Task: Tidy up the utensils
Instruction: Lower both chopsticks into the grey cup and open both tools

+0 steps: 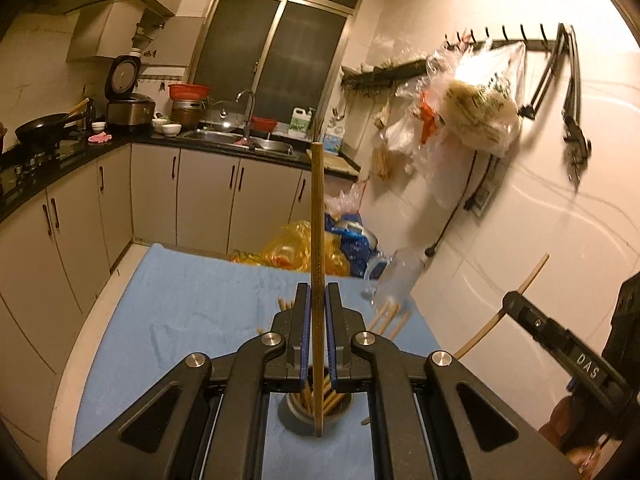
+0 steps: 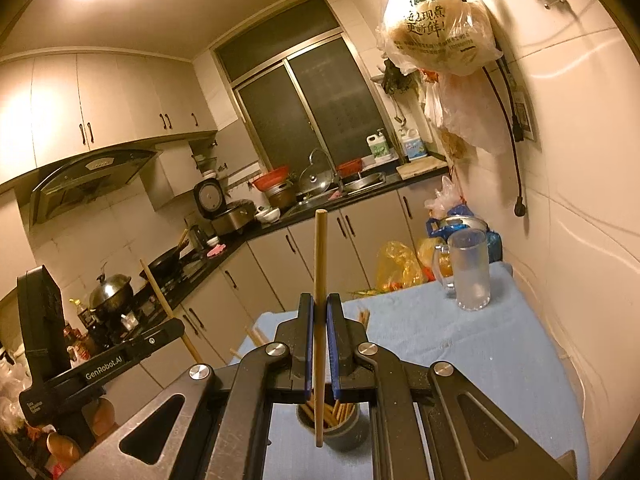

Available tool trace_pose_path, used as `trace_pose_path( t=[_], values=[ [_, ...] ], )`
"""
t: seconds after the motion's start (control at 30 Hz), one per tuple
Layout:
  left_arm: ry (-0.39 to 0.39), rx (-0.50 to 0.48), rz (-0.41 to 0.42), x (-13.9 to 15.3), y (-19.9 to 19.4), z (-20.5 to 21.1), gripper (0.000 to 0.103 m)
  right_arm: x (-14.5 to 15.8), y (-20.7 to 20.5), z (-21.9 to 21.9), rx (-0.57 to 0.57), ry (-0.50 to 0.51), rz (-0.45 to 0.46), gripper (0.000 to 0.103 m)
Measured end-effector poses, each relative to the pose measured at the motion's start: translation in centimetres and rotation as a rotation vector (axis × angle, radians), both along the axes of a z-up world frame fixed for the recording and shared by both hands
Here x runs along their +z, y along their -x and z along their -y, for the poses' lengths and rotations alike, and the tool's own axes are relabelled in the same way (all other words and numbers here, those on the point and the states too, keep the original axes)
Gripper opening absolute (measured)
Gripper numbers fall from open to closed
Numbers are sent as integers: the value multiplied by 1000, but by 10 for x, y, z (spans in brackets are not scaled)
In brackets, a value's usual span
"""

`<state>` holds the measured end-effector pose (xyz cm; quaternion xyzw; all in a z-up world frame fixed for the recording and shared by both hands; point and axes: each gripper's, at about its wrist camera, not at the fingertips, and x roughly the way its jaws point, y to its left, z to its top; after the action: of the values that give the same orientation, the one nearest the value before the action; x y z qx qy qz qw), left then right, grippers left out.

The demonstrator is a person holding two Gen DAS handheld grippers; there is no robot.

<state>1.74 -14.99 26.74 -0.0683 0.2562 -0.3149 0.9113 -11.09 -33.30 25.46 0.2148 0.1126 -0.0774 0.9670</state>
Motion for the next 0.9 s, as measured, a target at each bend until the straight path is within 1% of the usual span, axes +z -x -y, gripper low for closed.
trace_pose_path(
  t=[0.13, 0.23, 0.37, 0.6, 0.9],
  values=[
    [27, 20, -11, -4, -13, 4, 7, 2, -13, 0, -24, 11, 13, 7],
    [30, 29, -18, -14, -21, 10, 6, -1, -25, -1, -49, 36, 13, 7],
    [32, 37, -22, -28, -28, 15, 6, -13, -38, 0, -57, 41, -6, 7],
    [24, 32, -57, -54, -36, 21, 6, -36, -53, 4, -42, 15, -56, 7],
    [5, 24, -45, -67, -34, 24, 6, -55, -60, 1, -24, 8, -90, 7]
  ],
)
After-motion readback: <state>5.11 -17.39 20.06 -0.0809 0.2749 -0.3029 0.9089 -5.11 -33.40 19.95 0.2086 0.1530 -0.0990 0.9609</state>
